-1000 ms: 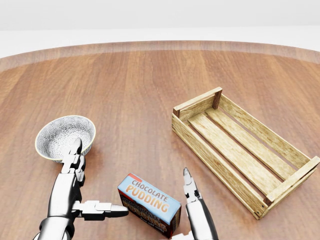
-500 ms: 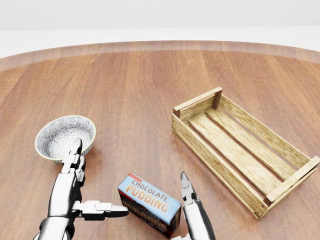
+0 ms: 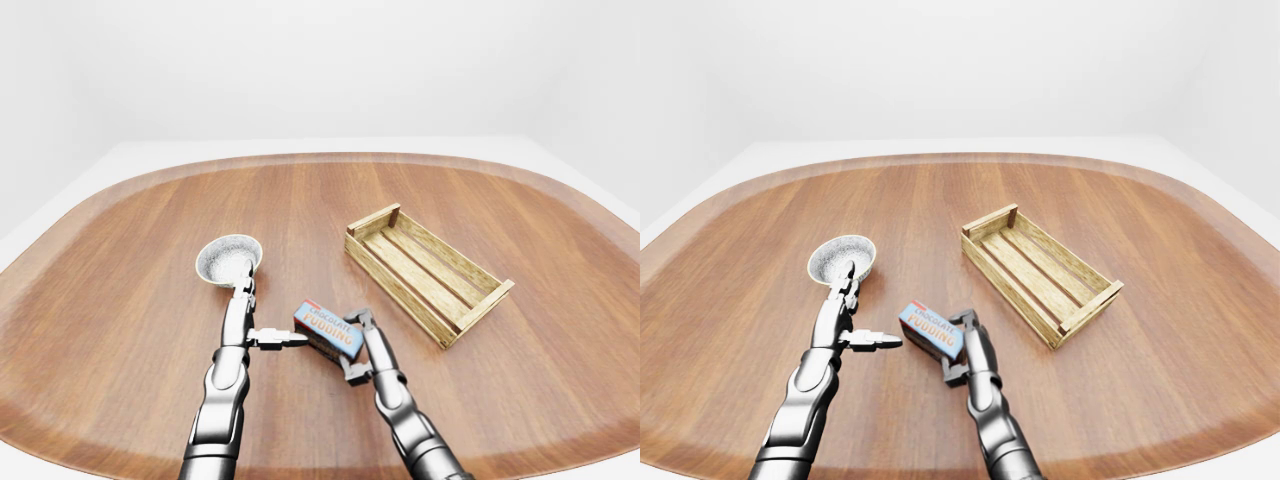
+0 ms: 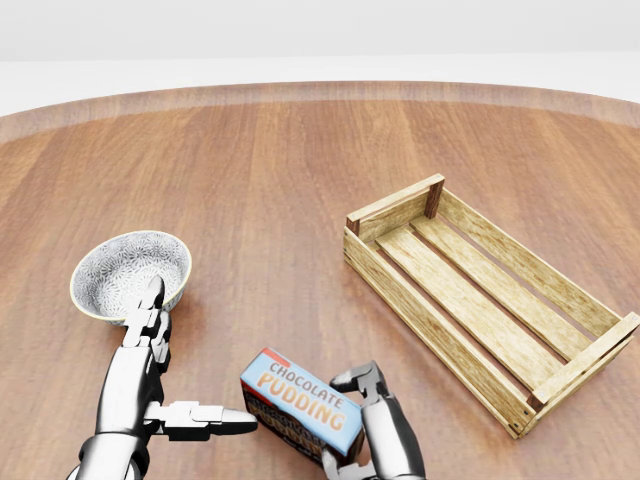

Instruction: Pick up the chocolate pudding and put it in the tray.

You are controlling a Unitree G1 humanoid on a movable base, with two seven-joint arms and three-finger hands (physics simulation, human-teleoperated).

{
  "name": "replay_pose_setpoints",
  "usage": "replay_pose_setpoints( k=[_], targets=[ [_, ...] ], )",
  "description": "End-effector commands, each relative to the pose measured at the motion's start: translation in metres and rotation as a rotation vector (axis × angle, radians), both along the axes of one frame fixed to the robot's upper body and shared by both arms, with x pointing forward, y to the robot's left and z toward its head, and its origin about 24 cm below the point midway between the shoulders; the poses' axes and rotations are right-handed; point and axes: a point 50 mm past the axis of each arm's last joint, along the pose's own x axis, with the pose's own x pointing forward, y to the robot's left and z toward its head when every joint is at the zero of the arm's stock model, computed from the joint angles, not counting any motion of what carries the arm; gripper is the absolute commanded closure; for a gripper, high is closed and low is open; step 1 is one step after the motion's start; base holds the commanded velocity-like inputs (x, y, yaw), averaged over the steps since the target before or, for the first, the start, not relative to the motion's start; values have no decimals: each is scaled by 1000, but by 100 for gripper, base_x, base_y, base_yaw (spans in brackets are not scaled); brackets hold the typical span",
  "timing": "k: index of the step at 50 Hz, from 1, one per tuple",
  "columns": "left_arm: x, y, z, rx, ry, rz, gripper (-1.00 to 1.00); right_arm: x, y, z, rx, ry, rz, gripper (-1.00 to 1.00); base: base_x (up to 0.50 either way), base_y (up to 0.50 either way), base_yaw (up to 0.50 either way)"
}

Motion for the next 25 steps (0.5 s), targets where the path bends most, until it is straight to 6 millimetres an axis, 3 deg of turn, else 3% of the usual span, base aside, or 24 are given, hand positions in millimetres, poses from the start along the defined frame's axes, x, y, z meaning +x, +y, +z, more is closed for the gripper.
replay_pose_setpoints(
  k=[1, 7, 8, 15, 16, 18, 19, 20, 21, 23, 25],
  targets=[
    [0, -1, 2, -7, -5, -7, -100, -7, -6, -1, 7, 4, -16, 100, 0, 0, 0],
    [0, -1, 2, -7, -5, -7, -100, -5, -7, 6, 20, -28, -20, 100, 0, 0, 0],
    [0, -1, 2, -8, -5, -7, -100, -6, -10, -4, -18, 5, -36, 100, 0, 0, 0],
    [0, -1, 2, -7, -5, -7, -100, -2, -8, 19, 45, -81, -18, 100, 0, 0, 0],
    [0, -1, 2, -7, -5, -7, -100, -3, -10, 12, 20, -58, -30, 100, 0, 0, 0],
    [0, -1, 2, -7, -5, -7, -100, -1, -7, 26, 59, -112, -13, 100, 0, 0, 0],
    [0, -1, 2, -7, -5, -7, -100, -2, -9, 20, 36, -91, -25, 100, 0, 0, 0],
    [0, -1, 2, -7, -5, -7, -100, 1, -8, 31, 69, -132, -14, 100, 0, 0, 0],
    [0, -1, 2, -7, -5, -7, -100, 1, -9, 29, 59, -124, -19, 100, 0, 0, 0],
    [0, -1, 2, -7, -5, -7, -100, 2, -6, 50, 112, -200, 7, 100, 0, 0, 0],
    [0, -1, 2, -7, -5, -7, -100, 4, -6, 59, 129, -234, 13, 100, 0, 0, 0]
  ],
)
